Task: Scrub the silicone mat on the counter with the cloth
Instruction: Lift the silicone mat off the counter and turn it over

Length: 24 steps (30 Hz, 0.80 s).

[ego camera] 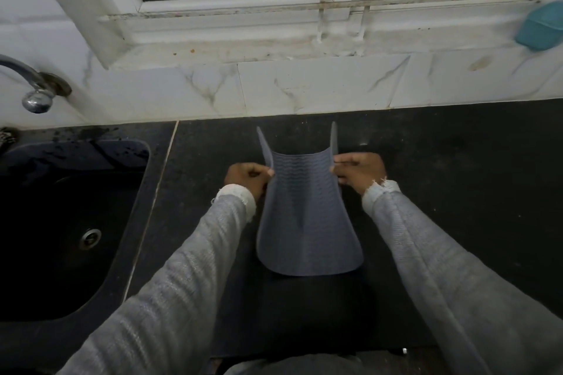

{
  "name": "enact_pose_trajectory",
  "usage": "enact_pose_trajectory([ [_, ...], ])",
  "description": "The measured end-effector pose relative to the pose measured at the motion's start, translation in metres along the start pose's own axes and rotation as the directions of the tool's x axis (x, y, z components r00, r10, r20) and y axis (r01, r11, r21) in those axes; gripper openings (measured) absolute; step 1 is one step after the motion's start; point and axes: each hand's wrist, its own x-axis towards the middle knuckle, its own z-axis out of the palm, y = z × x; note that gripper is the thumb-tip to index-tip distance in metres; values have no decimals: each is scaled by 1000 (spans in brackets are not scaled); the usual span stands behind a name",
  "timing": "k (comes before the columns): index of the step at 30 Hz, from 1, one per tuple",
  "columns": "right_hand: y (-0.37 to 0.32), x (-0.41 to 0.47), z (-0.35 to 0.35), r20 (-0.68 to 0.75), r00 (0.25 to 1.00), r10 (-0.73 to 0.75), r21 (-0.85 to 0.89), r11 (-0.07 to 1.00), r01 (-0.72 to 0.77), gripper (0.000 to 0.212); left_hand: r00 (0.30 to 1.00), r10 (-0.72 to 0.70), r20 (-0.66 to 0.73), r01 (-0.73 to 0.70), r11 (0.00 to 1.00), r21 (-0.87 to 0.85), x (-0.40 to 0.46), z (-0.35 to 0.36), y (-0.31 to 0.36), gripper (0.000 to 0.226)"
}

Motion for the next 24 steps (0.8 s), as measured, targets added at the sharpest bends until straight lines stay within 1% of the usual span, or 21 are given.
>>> enact_pose_trajectory([
  [3, -4, -6, 25, 19, 999, -49, 38, 998, 49, 26, 999, 30, 45, -28, 998, -48, -6, 23, 13, 21],
  [7, -3, -9, 42, 41, 997, -65, 49, 997, 63, 25, 997, 45, 69, -42, 999, -35, -11, 38, 19, 23],
  [14, 1, -15, 47, 10, 996, -84, 35, 996, 84, 24, 994, 45, 104, -45, 999, -9, -16, 44, 14, 16],
  [24, 4, -20, 47, 17, 996, -92, 47, 995, 91, 23, 996, 37, 76, -37, 999, -4, -24, 47, 17, 21],
])
